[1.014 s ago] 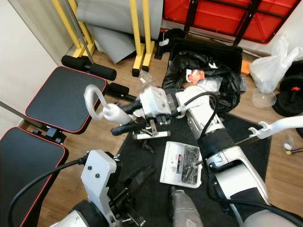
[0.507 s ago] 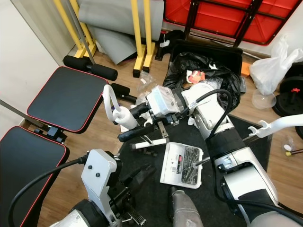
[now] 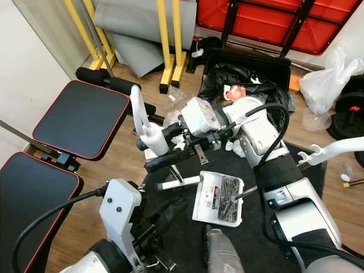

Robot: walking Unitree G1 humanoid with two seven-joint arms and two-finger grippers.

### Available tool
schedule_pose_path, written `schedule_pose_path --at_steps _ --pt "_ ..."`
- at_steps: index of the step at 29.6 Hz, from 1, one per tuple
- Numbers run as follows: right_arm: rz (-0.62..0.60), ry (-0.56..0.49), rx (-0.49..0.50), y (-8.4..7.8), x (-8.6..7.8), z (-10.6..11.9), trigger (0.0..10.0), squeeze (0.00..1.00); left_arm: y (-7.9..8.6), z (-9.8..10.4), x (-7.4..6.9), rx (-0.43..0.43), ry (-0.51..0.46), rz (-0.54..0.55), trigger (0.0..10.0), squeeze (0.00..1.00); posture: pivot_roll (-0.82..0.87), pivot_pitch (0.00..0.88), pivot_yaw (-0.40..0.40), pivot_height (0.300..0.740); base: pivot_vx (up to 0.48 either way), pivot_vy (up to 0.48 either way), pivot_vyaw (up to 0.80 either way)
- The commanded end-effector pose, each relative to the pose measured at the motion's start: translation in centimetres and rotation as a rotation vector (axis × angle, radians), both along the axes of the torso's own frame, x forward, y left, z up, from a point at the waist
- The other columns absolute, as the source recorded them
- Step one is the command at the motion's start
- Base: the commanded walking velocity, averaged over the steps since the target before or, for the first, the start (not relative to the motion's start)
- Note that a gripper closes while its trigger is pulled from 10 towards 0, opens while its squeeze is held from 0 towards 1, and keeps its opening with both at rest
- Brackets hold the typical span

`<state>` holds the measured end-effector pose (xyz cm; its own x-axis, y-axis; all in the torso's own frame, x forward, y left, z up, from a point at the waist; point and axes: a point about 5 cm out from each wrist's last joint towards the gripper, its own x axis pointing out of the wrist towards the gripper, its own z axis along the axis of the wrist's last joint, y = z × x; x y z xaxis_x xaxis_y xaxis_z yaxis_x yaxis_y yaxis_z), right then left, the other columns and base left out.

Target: Sweep floor

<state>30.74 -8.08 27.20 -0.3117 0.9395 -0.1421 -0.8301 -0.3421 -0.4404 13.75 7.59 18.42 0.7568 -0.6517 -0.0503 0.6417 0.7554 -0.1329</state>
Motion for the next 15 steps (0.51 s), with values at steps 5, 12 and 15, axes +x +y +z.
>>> schedule_pose_path --at_steps 5,12,15 --pt "-0.005 0.051 0.097 -0.6 -0.2 3.1 10.0 0.0 0.0 -0.4 0.0 0.0 0.023 -0.003 10.0 0.0 0.03 0.299 -0.081 0.74 0.0 0.0 0.0" --pt "-0.068 0.077 0.17 -1.1 0.2 5.0 10.0 0.0 0.0 -0.4 0.2 -0.005 0.021 -0.004 10.0 0.0 0.03 0.291 -0.08 0.74 0.0 0.0 0.0" --pt "-0.089 0.075 0.189 -1.1 0.4 5.4 10.0 0.0 0.0 -0.4 0.3 -0.006 0.02 -0.003 10.0 0.0 0.02 0.29 -0.081 0.74 0.0 0.0 0.0"
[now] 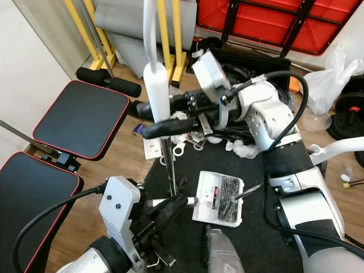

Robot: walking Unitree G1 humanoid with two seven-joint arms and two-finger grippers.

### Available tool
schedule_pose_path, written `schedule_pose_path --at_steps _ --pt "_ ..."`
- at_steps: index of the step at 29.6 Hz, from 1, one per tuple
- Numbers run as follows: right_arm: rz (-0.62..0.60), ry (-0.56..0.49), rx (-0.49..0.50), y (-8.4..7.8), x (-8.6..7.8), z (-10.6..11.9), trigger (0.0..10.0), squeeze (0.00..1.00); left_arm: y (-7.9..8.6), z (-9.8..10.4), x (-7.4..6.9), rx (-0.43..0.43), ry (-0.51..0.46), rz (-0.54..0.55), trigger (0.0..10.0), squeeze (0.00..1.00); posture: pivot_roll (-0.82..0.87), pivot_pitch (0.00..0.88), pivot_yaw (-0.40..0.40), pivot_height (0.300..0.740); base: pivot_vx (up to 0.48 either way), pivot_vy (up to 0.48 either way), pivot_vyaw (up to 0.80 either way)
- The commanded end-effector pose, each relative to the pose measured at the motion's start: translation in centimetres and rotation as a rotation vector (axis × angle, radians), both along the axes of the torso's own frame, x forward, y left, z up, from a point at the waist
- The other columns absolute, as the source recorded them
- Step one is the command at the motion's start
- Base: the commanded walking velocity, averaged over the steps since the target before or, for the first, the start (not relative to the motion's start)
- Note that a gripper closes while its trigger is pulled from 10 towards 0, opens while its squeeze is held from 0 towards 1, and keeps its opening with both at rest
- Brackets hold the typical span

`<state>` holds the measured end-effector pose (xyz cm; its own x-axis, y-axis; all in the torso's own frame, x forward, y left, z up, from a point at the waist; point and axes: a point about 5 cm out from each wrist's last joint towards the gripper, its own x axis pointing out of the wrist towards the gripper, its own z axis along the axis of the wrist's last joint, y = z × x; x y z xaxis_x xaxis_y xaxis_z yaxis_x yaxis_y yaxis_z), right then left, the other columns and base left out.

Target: Sweep floor

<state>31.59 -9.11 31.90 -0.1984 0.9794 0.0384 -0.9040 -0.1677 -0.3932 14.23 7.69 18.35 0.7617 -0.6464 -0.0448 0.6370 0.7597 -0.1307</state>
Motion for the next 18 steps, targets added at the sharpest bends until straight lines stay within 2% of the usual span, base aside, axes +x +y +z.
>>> schedule_pose_path --at_steps 1,3,5,7,9,10,14,15,16,18 --pt "-0.051 -0.001 0.087 0.0 0.2 2.2 10.0 0.0 -0.1 -0.4 -0.2 -0.006 0.025 -0.01 10.0 0.0 0.02 0.286 -0.079 0.74 0.0 0.0 0.0" --pt "-0.051 -0.001 0.087 0.0 0.2 2.2 10.0 0.0 -0.1 -0.4 -0.2 -0.006 0.025 -0.01 10.0 0.0 0.02 0.286 -0.079 0.74 0.0 0.0 0.0" --pt "-0.141 0.053 0.144 0.2 0.8 3.4 10.0 0.0 -0.1 -0.4 -0.1 -0.007 0.026 -0.011 10.0 0.0 0.02 0.283 -0.079 0.74 0.0 0.0 0.0" --pt "-0.264 0.143 0.253 0.4 1.7 4.1 10.0 0.0 -0.2 -0.5 0.0 -0.01 0.026 -0.013 10.0 0.0 0.02 0.281 -0.079 0.74 0.0 0.0 0.0" --pt "-0.264 0.143 0.253 0.4 1.7 4.1 10.0 0.0 -0.2 -0.5 0.0 -0.01 0.026 -0.013 10.0 0.0 0.02 0.281 -0.079 0.74 0.0 0.0 0.0" --pt "-0.356 0.26 0.326 0.5 2.6 4.3 10.0 0.0 -0.2 -0.5 0.1 -0.01 0.025 -0.014 10.0 0.0 0.02 0.277 -0.076 0.74 0.0 0.0 0.0" --pt "-0.439 0.319 0.366 0.6 3.2 4.1 10.0 0.0 -0.2 -0.5 0.1 -0.01 0.024 -0.013 10.0 0.0 0.02 0.276 -0.076 0.74 0.0 0.0 0.0" --pt "-0.535 0.348 0.4 0.5 4.0 3.9 10.0 0.0 -0.2 -0.5 0.2 -0.01 0.023 -0.013 10.0 0.0 0.02 0.272 -0.077 0.74 0.0 0.0 0.0" --pt "-0.535 0.348 0.4 0.5 4.0 3.9 10.0 0.0 -0.2 -0.5 0.2 -0.01 0.023 -0.013 10.0 0.0 0.02 0.272 -0.077 0.74 0.0 0.0 0.0" --pt "-0.726 0.34 0.468 0.2 5.1 3.2 10.0 0.0 -0.1 -0.6 0.3 -0.014 0.022 -0.008 10.0 0.0 0.01 0.265 -0.08 0.74 0.0 0.0 0.0"
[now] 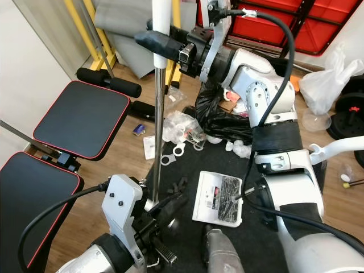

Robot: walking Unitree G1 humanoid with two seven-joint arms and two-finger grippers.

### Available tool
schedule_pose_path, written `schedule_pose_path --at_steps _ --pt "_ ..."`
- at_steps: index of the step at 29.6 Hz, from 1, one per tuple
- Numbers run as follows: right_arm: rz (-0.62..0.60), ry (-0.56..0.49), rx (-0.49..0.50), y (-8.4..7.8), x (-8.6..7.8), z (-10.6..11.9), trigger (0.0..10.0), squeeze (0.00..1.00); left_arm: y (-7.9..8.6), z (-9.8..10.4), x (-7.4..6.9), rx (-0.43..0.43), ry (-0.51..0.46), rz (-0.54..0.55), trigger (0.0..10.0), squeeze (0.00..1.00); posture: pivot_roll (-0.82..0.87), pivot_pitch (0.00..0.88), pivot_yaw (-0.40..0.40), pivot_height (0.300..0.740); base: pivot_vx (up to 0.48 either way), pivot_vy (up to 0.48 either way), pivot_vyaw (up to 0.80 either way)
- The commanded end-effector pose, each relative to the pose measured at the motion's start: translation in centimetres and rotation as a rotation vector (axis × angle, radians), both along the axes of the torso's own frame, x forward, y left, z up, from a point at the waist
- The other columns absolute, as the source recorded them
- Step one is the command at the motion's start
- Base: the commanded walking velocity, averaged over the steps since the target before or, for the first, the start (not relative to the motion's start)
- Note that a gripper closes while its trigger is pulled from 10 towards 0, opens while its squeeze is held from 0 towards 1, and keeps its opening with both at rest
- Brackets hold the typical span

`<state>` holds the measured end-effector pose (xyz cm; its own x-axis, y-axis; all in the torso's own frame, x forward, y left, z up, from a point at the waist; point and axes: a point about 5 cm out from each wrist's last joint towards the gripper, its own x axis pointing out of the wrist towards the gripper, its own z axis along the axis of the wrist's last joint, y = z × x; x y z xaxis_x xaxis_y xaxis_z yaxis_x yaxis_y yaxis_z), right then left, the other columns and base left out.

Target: Sweep floor

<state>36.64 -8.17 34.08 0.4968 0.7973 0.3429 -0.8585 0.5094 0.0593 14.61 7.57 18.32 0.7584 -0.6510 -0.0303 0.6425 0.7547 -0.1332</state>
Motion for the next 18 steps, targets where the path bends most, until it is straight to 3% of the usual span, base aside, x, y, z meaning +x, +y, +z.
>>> schedule_pose_path --at_steps 1,3,8,10,14,18 --pt "-0.103 -0.063 0.037 -0.7 0.1 1.0 10.0 0.0 0.0 -0.5 -0.1 -0.003 0.031 -0.002 10.0 0.0 0.01 0.265 -0.08 0.74 0.0 0.0 0.0" --pt "-0.262 -0.047 0.056 -1.0 0.2 -0.1 10.0 0.0 0.1 -0.6 0.1 -0.009 0.025 0.017 10.0 0.0 0.01 0.252 -0.086 0.74 0.0 0.0 0.0" --pt "-0.357 -0.007 0.123 -1.3 0.1 -0.5 10.0 0.0 0.2 -0.6 0.4 -0.011 0.021 0.033 10.0 0.0 0.0 0.245 -0.091 0.74 0.0 0.0 0.0" --pt "-0.505 0.044 0.145 -1.6 0.0 -1.5 10.0 0.0 0.6 -0.7 0.8 -0.012 0.01 0.069 10.0 0.0 -0.01 0.227 -0.1 0.74 0.0 0.0 0.0" --pt "-0.584 0.057 0.135 -1.3 -0.5 -2.6 10.0 0.0 0.8 -0.7 1.4 -0.014 -0.002 0.098 10.0 0.0 -0.01 0.209 -0.106 0.74 0.0 0.0 0.0" --pt "-0.592 0.117 0.225 -0.8 -0.2 -3.8 10.0 0.0 0.8 -0.8 1.8 0.003 -0.022 0.1 10.0 0.0 -0.01 0.186 -0.114 0.74 0.0 0.0 0.0"
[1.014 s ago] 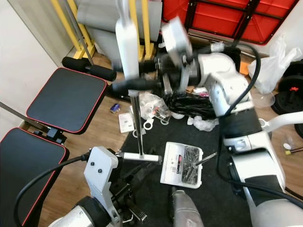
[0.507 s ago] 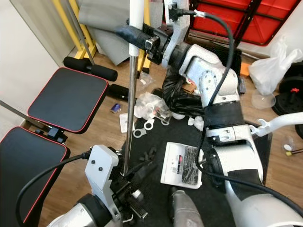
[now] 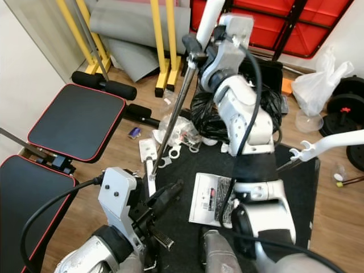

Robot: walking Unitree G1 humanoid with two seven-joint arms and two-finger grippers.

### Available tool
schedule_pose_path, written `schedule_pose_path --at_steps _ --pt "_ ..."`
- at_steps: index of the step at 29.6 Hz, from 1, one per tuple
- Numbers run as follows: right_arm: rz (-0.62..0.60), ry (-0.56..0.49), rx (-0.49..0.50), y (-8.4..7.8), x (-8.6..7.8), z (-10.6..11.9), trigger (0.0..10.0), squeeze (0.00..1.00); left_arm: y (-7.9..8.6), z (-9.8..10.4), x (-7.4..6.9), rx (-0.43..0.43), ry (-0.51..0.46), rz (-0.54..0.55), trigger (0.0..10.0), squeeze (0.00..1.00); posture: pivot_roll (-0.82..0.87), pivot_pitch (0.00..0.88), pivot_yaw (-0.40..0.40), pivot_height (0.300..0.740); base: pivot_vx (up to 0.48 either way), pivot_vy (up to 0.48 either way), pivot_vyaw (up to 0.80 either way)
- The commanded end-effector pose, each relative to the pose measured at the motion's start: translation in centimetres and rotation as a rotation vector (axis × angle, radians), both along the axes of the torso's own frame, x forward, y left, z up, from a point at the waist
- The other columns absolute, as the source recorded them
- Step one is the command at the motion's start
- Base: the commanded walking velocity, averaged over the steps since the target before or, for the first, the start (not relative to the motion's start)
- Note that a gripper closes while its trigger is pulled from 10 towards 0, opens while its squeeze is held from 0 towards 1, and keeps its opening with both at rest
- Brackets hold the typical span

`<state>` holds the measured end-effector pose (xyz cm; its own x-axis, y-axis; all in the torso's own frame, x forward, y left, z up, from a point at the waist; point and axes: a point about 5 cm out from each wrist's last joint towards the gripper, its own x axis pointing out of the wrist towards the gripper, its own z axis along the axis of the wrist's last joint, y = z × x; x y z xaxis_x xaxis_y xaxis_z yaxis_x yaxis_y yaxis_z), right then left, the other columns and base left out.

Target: Sweep floor

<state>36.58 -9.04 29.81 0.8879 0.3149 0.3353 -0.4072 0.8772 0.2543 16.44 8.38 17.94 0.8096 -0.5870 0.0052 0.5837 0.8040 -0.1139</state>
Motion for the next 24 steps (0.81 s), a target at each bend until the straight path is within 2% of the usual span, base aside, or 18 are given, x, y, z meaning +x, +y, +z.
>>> schedule_pose_path --at_steps 1,6,10,19,24 --pt "0.0 -0.036 0.065 0.1 -0.2 0.4 10.0 0.0 0.0 -0.5 -0.1 0.009 0.018 0.019 10.0 0.0 -0.01 0.186 -0.114 0.74 0.0 0.0 0.0" --pt "-0.06 -0.001 0.046 0.1 0.4 -0.9 10.0 0.0 -0.1 -0.5 -0.2 0.017 0.013 0.017 10.0 0.0 0.0 0.186 -0.114 0.74 0.0 0.0 0.0" --pt "-0.09 0.031 0.055 0.3 0.3 -2.0 10.0 0.0 -0.4 -0.6 -0.8 0.047 0.013 -0.034 10.0 0.0 0.01 0.205 -0.101 0.74 0.0 0.0 0.0" --pt "-0.119 0.051 0.071 -0.1 0.4 -2.3 10.0 0.0 -0.6 -0.3 -1.7 0.05 0.015 -0.097 10.0 0.0 0.01 0.258 -0.082 0.74 0.0 0.0 0.0" --pt "-0.134 0.052 0.076 -0.6 0.9 -2.8 10.0 0.0 -1.3 0.2 -3.1 0.018 0.039 -0.16 10.0 0.0 0.03 0.307 -0.074 0.74 0.0 0.0 0.0"
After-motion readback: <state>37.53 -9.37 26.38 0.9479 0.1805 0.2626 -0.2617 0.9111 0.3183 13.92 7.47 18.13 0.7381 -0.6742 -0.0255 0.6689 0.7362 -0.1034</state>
